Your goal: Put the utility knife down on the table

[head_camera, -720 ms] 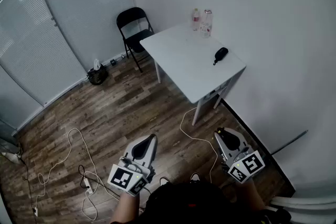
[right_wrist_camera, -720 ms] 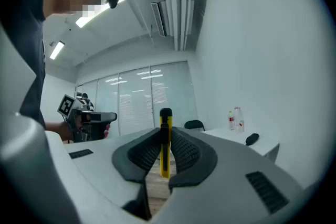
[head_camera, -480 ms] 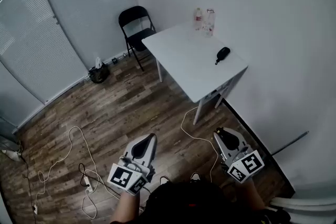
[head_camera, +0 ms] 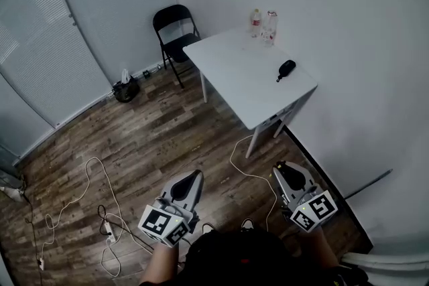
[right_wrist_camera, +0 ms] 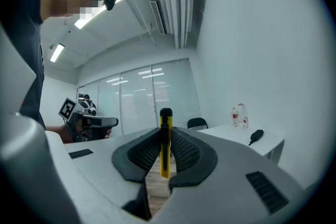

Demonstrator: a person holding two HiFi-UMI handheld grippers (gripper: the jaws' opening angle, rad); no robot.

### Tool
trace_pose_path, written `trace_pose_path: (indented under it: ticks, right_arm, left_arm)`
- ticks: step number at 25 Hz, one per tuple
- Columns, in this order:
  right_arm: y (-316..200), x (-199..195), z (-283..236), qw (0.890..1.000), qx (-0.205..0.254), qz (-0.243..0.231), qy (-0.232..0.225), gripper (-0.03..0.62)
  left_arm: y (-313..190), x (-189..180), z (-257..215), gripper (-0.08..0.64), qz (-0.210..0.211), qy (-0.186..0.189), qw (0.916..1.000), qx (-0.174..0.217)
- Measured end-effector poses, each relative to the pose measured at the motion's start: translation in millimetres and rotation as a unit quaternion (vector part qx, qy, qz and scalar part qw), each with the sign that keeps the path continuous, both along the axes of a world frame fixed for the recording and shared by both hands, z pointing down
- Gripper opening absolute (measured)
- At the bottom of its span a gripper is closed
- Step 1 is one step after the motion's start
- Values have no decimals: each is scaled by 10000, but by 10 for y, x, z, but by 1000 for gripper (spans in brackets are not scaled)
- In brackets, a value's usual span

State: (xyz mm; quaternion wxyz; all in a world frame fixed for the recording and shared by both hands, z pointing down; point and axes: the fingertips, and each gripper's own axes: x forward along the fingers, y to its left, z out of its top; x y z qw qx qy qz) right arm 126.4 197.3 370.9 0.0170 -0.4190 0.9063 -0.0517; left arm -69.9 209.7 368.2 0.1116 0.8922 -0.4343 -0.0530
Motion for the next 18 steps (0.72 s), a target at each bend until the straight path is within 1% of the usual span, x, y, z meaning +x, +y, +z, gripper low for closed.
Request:
trace_pose_path:
  ticks: [5,10,13,16,18]
  right_arm:
    - [-3,-188,32,10000,-48,-42,60,68]
    - [-67,-551,36,9999,-154,-30,52,69]
    - [-91,-759,82,9998,-184,5,76,69]
    - [-29,-964,133,9996,-176,25,223,69]
    - [-5,-1059,181,9993,-227,38,297,69]
  left_arm:
    - [57,-144,58,23,-23,13,10000,-15]
    - [82,-494,88,23,31,110,9999,-80]
    - [135,-709,185,23,47,106,9999,-81]
    - [174,-923,285,23,32,123,9998,-155]
    - [181,-1003,329,23,47,103,9998,-185]
